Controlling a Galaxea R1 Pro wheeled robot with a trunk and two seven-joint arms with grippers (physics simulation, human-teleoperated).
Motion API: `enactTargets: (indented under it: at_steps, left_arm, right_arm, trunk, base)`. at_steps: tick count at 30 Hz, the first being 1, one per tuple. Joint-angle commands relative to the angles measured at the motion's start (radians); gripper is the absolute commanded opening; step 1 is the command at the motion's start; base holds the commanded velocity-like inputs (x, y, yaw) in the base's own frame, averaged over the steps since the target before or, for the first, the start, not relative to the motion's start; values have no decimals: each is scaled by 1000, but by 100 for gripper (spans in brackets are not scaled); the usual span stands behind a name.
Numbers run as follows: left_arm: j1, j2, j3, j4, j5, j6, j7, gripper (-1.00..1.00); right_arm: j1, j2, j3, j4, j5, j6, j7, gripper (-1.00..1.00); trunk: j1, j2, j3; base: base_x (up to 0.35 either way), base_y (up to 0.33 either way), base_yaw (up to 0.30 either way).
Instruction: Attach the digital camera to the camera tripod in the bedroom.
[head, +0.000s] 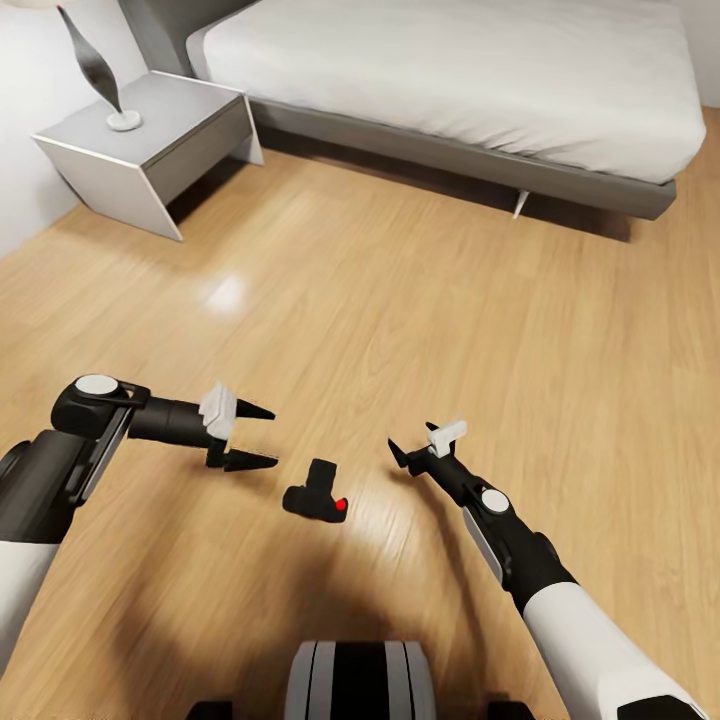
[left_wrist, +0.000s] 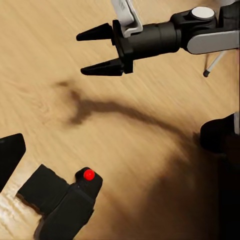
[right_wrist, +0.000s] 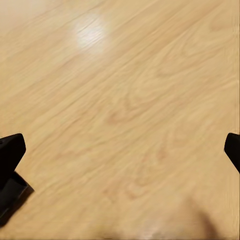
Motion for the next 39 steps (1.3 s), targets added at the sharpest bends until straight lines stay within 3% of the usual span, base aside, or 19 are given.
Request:
enactTargets:
  at_steps: [1,9,23,39]
  left_arm:
    - [0,4,-2,-8,-5,10,-30,100]
    - [1,19,-7,-15,-5,9,-106,100]
    - [1,30,-9,-17,-5,7,-120,100]
    - [2,29,-46,16,-5,-68,-135,100]
  right_arm:
    - [-1,0,-1,1,-1,-3,3,100]
    - [-1,0,-1,1,-1,-3,3,100]
    - [-1,0,-1,1,-1,-3,3,100]
    - [-1,0,-1,1,-1,-3,3,100]
  trunk:
    - [0,-1,-5]
    - [4,-2,-35]
    - [10,-6,-90]
    - [17,-9,-151]
  base:
    - [0,0,0]
    - [0,0,0]
    - [0,0,0]
    - [0,0,0]
